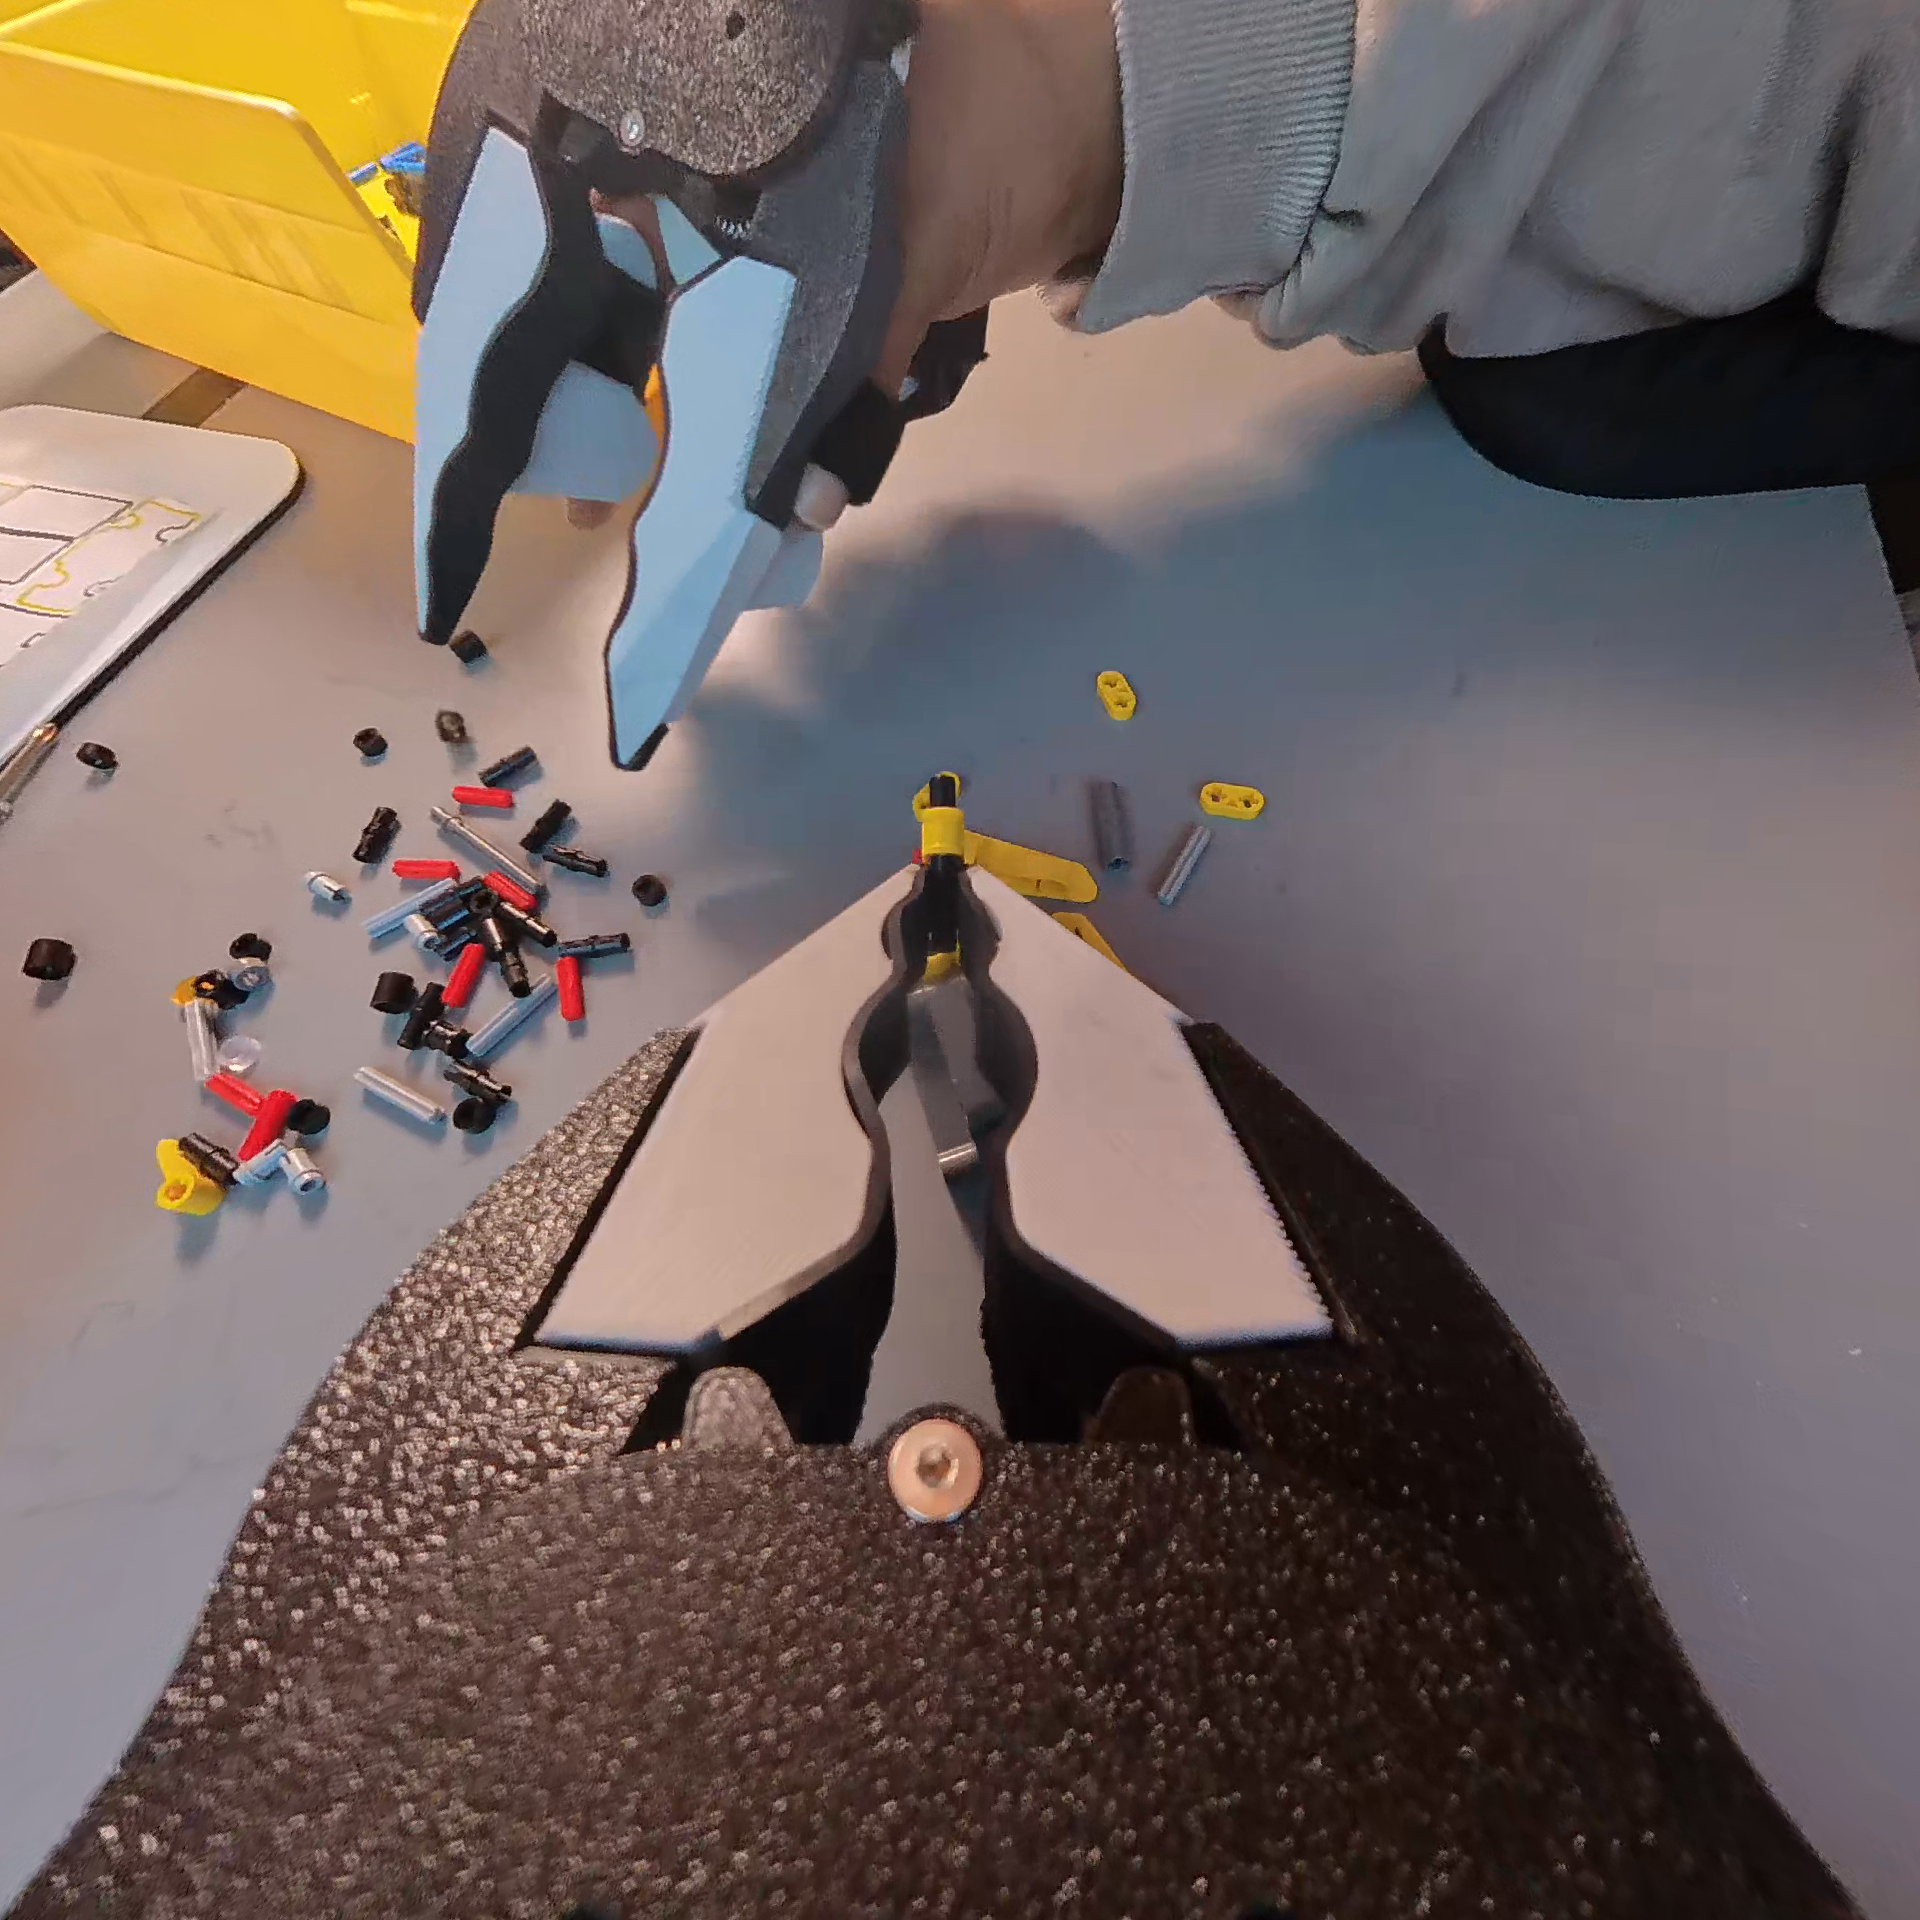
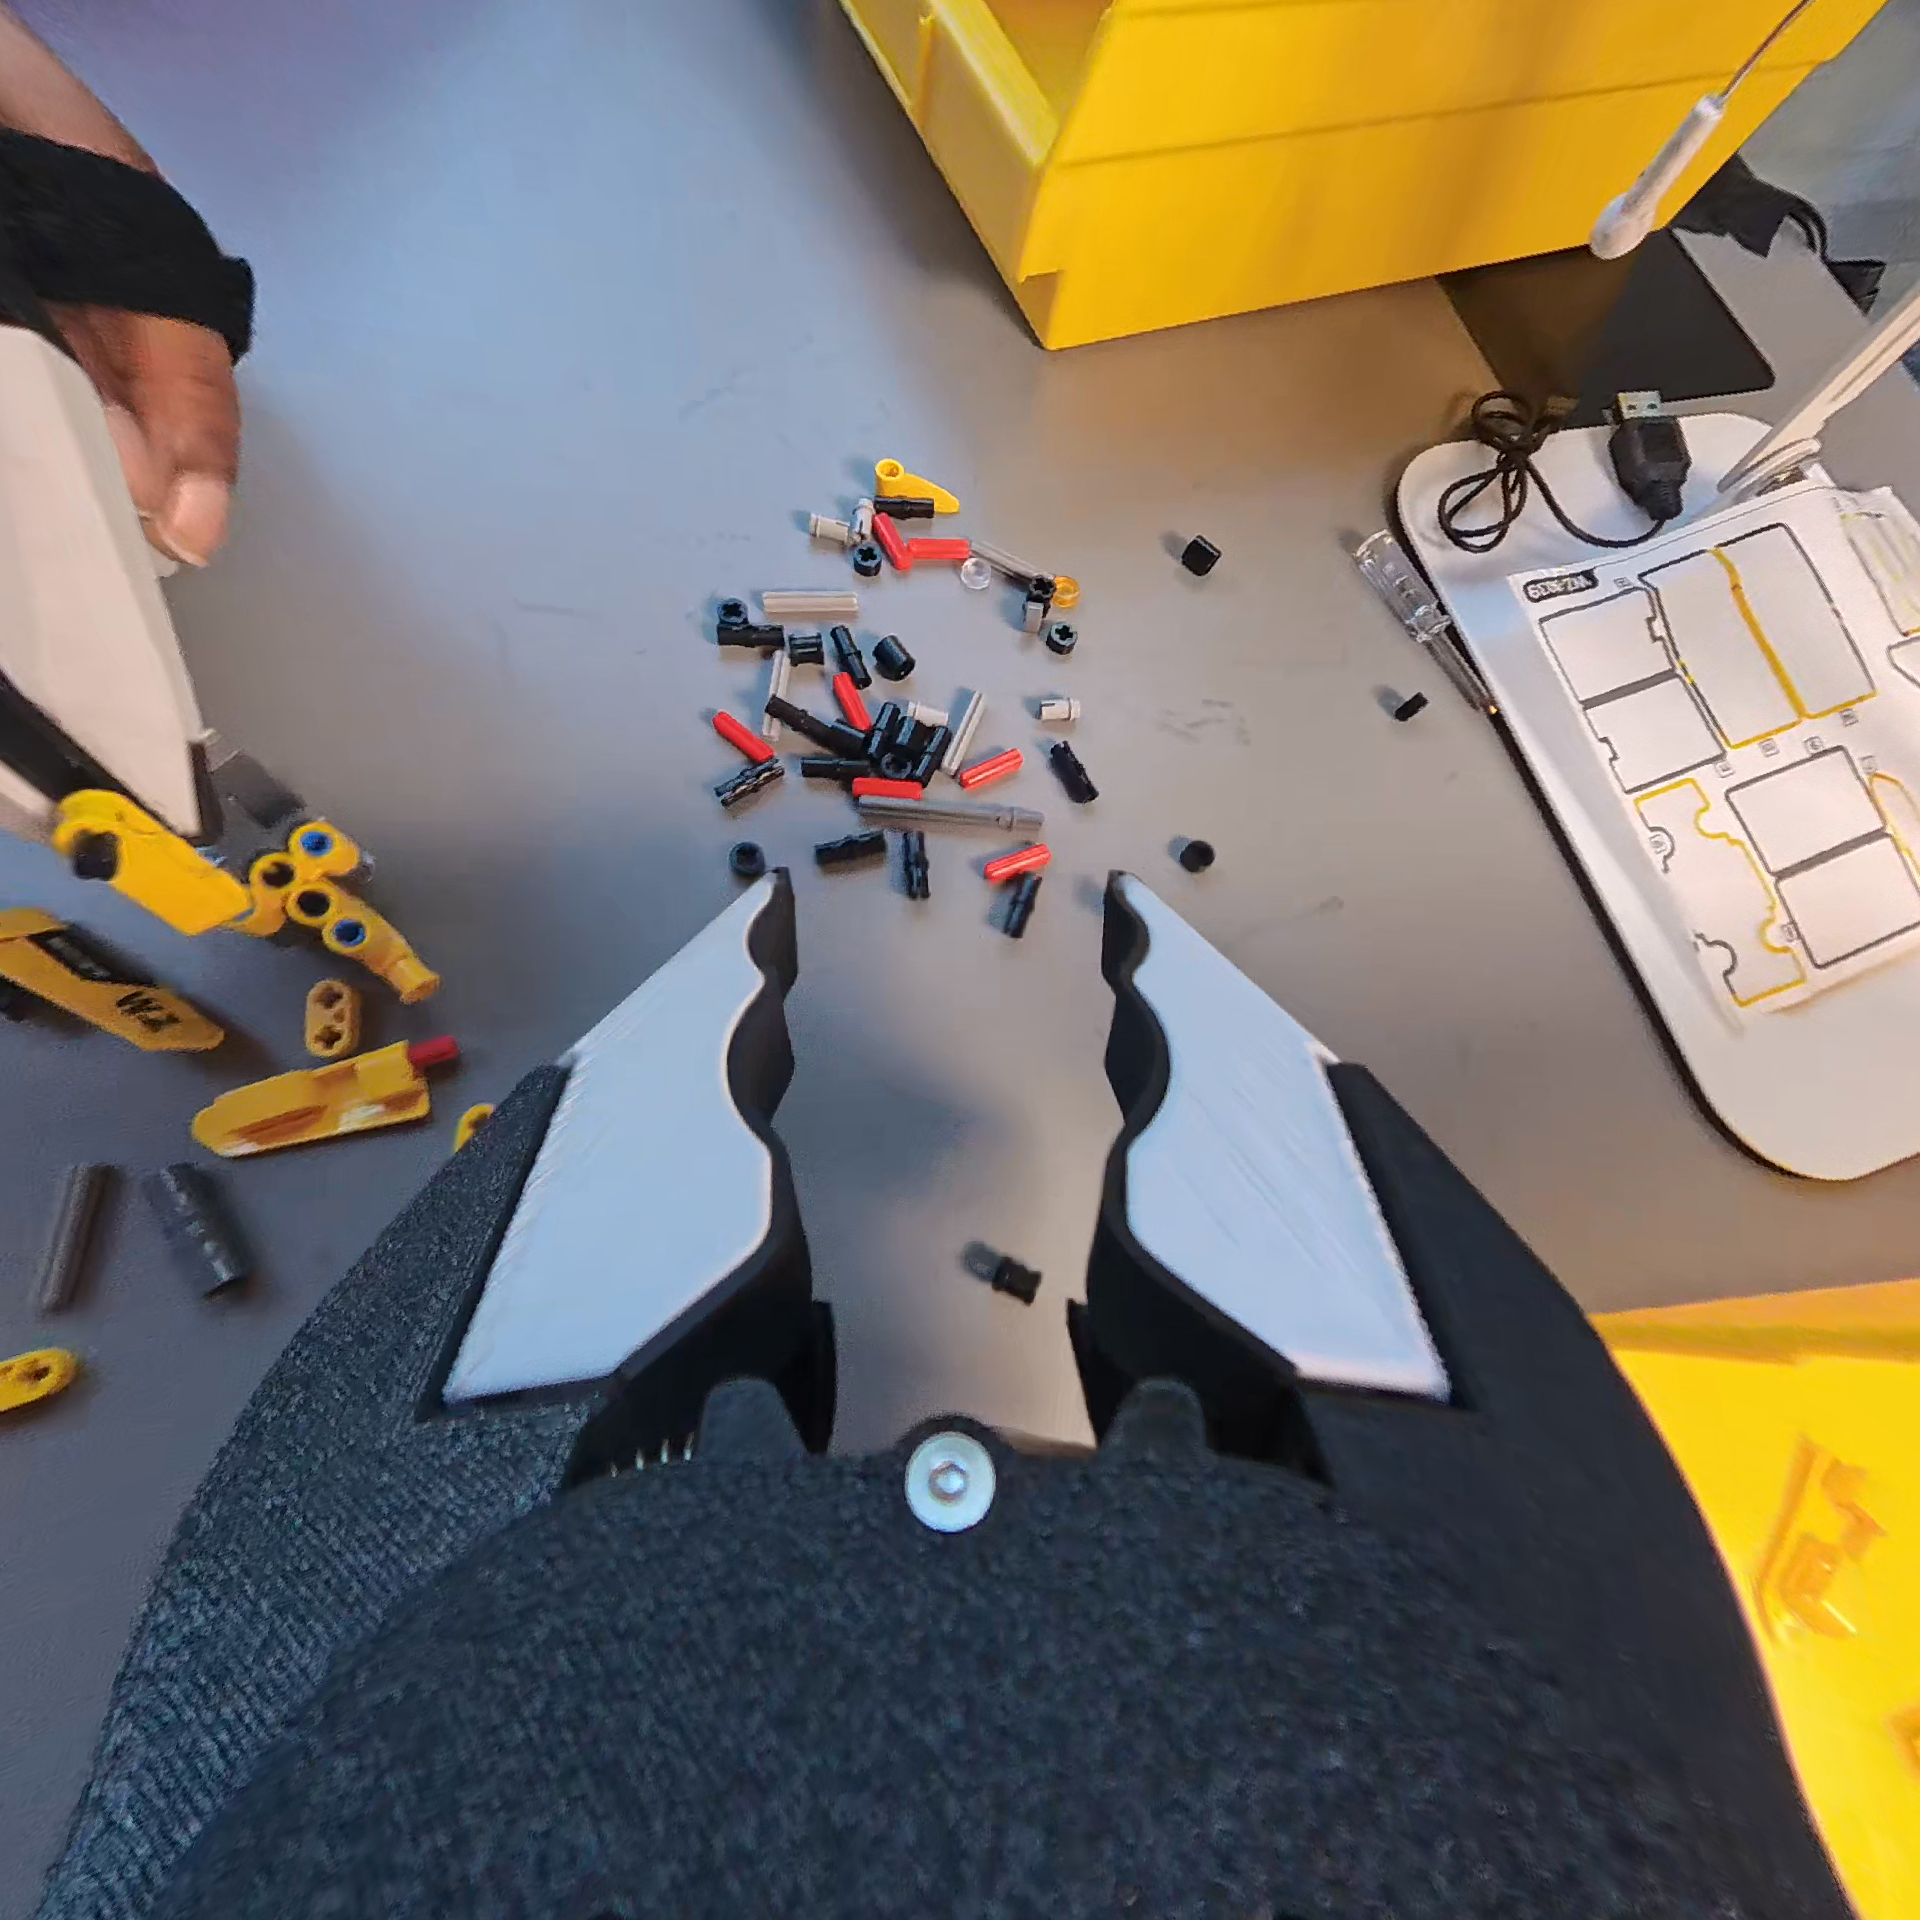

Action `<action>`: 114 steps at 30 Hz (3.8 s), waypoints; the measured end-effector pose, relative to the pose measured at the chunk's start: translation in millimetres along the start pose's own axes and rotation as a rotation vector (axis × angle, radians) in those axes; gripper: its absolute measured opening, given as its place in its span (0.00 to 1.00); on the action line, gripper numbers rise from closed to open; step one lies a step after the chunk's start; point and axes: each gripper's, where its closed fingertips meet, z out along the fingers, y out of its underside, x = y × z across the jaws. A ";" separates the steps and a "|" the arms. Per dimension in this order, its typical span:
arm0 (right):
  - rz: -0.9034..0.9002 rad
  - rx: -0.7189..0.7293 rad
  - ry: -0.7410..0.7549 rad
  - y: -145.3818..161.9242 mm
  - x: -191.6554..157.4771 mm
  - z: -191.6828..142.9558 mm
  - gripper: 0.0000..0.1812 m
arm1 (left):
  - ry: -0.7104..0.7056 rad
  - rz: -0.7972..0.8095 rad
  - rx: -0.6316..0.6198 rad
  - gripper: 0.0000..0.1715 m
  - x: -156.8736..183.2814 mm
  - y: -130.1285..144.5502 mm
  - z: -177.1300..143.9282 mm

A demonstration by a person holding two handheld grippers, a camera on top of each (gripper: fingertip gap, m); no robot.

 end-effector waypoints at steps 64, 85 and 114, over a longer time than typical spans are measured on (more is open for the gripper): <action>0.172 -0.200 -0.029 67.0 -140.6 -66.5 0.07 | 0.247 0.158 -0.230 0.04 66.0 36.5 13.7; 0.086 -0.126 -0.104 69.8 -133.0 -68.9 0.07 | 0.256 0.140 -0.228 0.03 65.3 36.9 13.5; 0.594 -0.281 0.726 187.6 289.0 -306.6 0.20 | 0.285 0.106 -0.222 0.03 65.2 37.9 11.6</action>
